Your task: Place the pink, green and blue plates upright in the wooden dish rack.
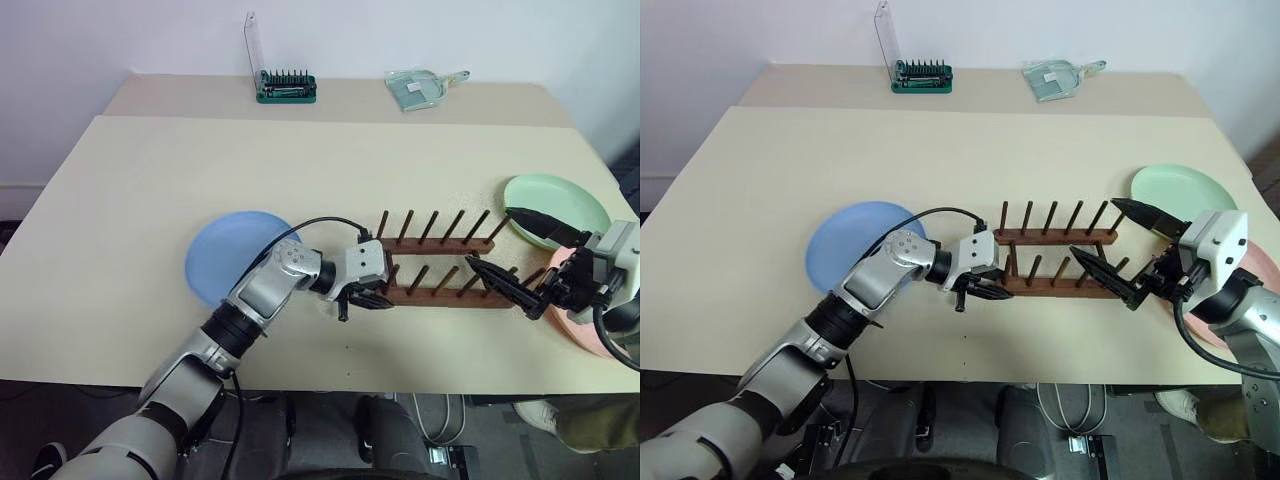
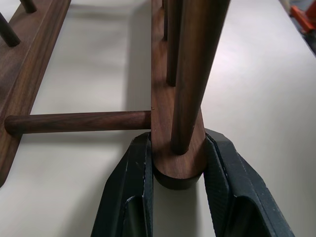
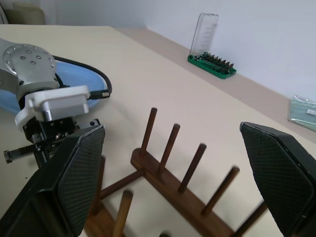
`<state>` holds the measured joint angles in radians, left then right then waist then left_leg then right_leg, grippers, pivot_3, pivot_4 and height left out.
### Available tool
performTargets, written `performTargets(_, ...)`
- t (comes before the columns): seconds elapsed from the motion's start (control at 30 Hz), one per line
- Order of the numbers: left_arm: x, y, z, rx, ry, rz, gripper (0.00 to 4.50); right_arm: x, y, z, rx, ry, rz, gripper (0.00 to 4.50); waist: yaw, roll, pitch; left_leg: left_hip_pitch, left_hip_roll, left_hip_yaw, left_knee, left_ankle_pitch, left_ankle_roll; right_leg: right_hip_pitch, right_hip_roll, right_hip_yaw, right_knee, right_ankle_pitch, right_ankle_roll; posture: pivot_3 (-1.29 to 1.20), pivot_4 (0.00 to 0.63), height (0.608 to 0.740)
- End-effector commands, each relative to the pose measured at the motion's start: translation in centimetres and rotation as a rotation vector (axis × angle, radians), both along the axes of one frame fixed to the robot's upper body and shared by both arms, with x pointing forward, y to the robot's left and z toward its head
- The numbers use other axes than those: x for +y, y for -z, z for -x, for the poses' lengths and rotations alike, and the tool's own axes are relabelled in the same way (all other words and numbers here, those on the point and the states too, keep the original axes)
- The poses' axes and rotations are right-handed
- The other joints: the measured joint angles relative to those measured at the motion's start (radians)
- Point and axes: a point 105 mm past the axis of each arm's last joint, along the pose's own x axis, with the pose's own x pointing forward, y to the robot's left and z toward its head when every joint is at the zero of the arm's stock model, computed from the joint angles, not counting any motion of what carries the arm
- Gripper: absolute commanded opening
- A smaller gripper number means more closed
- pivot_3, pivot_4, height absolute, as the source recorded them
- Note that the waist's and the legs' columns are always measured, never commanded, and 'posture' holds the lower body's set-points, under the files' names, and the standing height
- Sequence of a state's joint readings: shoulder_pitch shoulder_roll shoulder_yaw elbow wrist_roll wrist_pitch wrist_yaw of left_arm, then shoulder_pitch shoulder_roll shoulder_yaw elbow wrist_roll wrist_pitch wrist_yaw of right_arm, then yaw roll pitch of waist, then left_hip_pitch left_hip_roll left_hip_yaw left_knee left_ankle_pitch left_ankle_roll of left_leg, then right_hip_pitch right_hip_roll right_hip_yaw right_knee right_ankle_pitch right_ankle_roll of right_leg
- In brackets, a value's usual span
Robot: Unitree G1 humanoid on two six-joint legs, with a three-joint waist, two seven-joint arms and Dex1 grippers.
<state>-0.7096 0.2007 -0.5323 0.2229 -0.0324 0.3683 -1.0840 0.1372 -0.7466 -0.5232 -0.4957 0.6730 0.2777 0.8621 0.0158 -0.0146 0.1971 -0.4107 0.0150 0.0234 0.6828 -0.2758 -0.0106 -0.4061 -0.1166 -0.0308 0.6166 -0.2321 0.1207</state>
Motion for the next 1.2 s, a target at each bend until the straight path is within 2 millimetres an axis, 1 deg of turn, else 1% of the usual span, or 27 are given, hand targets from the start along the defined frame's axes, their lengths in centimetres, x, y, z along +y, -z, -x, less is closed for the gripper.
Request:
performTargets(0.03,-0.5,-0.7,-0.2,-0.018,-0.001,0.025,0.77,-0.2,-1.1,0.3,-0.045,0.001,0.010,4.50,0.000,0.000,0.000,0.000,0.000,0.000,0.000,0.000,0.000,0.000,0.000,0.000,0.000,0.000,0.000,0.00,0.150,0.740)
performTargets(0.1,-0.4,-0.8,-0.4,-0.024,-0.007,0.025,0.77,-0.2,-1.1,0.3,-0.044,0.003,0.011,4.50,0.000,0.000,0.000,0.000,0.000,0.000,0.000,0.000,0.000,0.000,0.000,0.000,0.000,0.000,0.000,0.00,0.150,0.740)
performTargets(0.17,-0.2,-0.7,-0.2,-0.006,0.006,0.018,0.77,-0.3,-1.0,0.3,-0.043,0.005,0.012,4.50,-0.001,0.000,0.000,0.000,0.000,0.000,0.000,0.000,0.000,0.000,0.000,0.000,0.000,0.000,0.000,0.00,0.150,0.740)
performTargets(0.23,-0.2,-0.8,-0.3,0.021,-0.012,0.022,1.83,-0.3,-0.9,0.3,-0.041,0.006,0.012,4.50,-0.001,0.000,0.000,0.000,0.000,0.000,0.000,0.000,0.000,0.000,0.000,0.000,0.000,0.000,0.000,0.00,0.150,0.740)
performTargets(0.33,0.0,-0.8,-0.5,0.013,-0.019,0.011,3.21,-0.3,-0.8,0.3,-0.039,0.005,0.011,4.50,0.000,0.000,0.000,0.000,0.000,0.000,0.000,0.000,0.000,0.000,0.000,0.000,0.000,0.000,0.000,0.00,0.150,0.740)
performTargets(0.37,0.1,-0.8,-0.5,0.018,-0.022,0.007,3.77,-0.3,-0.8,0.3,-0.038,0.005,0.011,4.50,0.000,0.000,0.000,0.000,0.000,0.000,0.000,0.000,0.000,0.000,0.000,0.000,0.000,0.000,0.000,0.00,0.150,0.740)
performTargets(0.4,0.3,-1.3,-0.7,0.010,-0.029,0.017,4.27,-0.3,-0.8,0.3,-0.037,0.003,0.010,4.50,0.000,0.000,0.000,0.000,0.000,0.000,0.000,0.000,0.000,0.000,0.000,0.000,0.000,0.000,0.000,0.00,0.150,0.740)
performTargets(0.43,0.5,-1.7,-0.8,0.001,-0.035,0.026,4.45,-0.3,-0.7,0.3,-0.035,0.001,0.009,4.50,-0.001,0.000,0.000,0.000,0.000,0.000,0.000,0.000,0.000,0.000,0.000,0.000,0.000,0.000,0.000,0.00,0.150,0.740)
performTargets(0.5,1.2,-3.2,-1.0,0.011,-0.048,0.056,4.45,-0.4,-0.7,0.3,-0.027,-0.005,-0.003,4.50,-0.002,0.000,0.000,0.000,0.000,0.000,0.000,0.000,0.000,0.000,0.000,0.000,0.000,0.000,0.000,0.00,0.150,0.740)
performTargets(0.63,2.9,-6.3,-0.5,0.061,-0.050,0.109,4.45,-0.3,-0.9,0.5,-0.021,-0.023,-0.046,4.50,-0.003,0.000,0.000,0.000,0.000,0.000,0.000,0.000,0.000,-0.001,0.000,0.000,0.001,0.000,0.000,0.00,0.150,0.740)
performTargets(0.77,4.9,-9.5,-1.5,0.053,-0.120,0.187,4.45,0.1,-1.3,0.5,-0.004,-0.064,-0.125,4.50,-0.001,0.000,0.000,0.000,0.000,0.000,0.000,0.000,0.000,0.000,0.000,0.000,0.001,0.000,0.000,0.00,0.150,0.740)
performTargets(0.83,5.6,-10.8,-1.3,0.131,-0.119,0.251,4.45,0.2,-1.5,0.6,0.007,-0.085,-0.153,4.50,-0.002,0.000,0.000,0.000,0.000,0.000,0.000,0.000,0.000,0.000,0.000,0.000,0.001,0.000,0.001,0.00,0.150,0.740)
performTargets(0.87,5.7,-11.5,-1.0,0.160,-0.106,0.290,4.23,0.2,-1.7,0.7,0.011,-0.091,-0.165,4.24,-0.002,0.000,0.000,0.000,0.000,0.000,0.000,0.000,0.000,0.000,0.000,0.000,0.001,0.000,0.001,0.00,0.150,0.740)
performTargets(0.93,5.8,-13.1,0.2,0.276,-0.039,0.382,3.61,0.3,-1.6,1.3,0.057,-0.135,-0.191,3.61,-0.001,0.000,0.000,0.000,0.000,0.000,0.000,0.000,0.000,0.000,0.000,0.000,0.001,0.001,0.001,0.00,0.150,0.740)
performTargets(1.0,5.5,-14.1,1.7,0.342,0.046,0.421,2.57,0.1,-0.9,1.8,0.108,-0.156,-0.167,2.59,0.000,0.000,0.000,0.000,0.000,0.000,0.000,0.000,0.000,0.000,0.000,0.000,0.001,0.002,0.004,0.00,0.150,0.740)
performTargets(1.03,5.1,-13.8,2.6,0.355,0.090,0.406,2.06,0.0,-0.4,2.2,0.137,-0.162,-0.140,2.06,0.000,0.000,0.000,0.000,0.000,0.000,0.000,0.000,0.000,0.000,0.000,0.000,0.001,0.002,0.004,0.00,0.150,0.740)
performTargets(1.07,4.6,-13.2,3.5,0.381,0.124,0.374,1.54,-0.1,0.2,2.5,0.168,-0.163,-0.107,1.55,0.001,0.000,0.000,0.000,0.000,0.000,0.000,0.000,0.000,0.000,0.000,0.000,0.000,0.002,0.004,0.00,0.150,0.740)
performTargets(1.13,3.9,-11.8,4.4,0.385,0.150,0.307,0.46,-0.3,1.3,3.1,0.225,-0.167,-0.050,0.49,-0.001,0.000,0.000,0.000,0.000,0.000,0.000,0.000,0.000,0.001,0.000,0.000,0.000,0.002,0.004,0.00,0.150,0.740)
performTargets(1.17,3.8,-11.4,4.5,0.371,0.152,0.289,0.05,-0.3,1.7,3.2,0.239,-0.166,-0.030,0.05,-0.002,0.000,0.000,0.000,0.000,0.000,0.000,0.000,0.000,0.001,0.000,0.000,0.000,0.001,0.004,0.00,0.150,0.740)
performTargets(1.2,3.4,-10.7,4.8,0.372,0.165,0.263,0.05,-0.6,2.6,3.4,0.274,-0.154,0.013,0.05,-0.003,0.000,0.000,0.001,0.000,0.000,0.000,0.000,0.000,0.001,0.000,0.000,0.000,0.001,0.003,0.00,0.150,0.740)
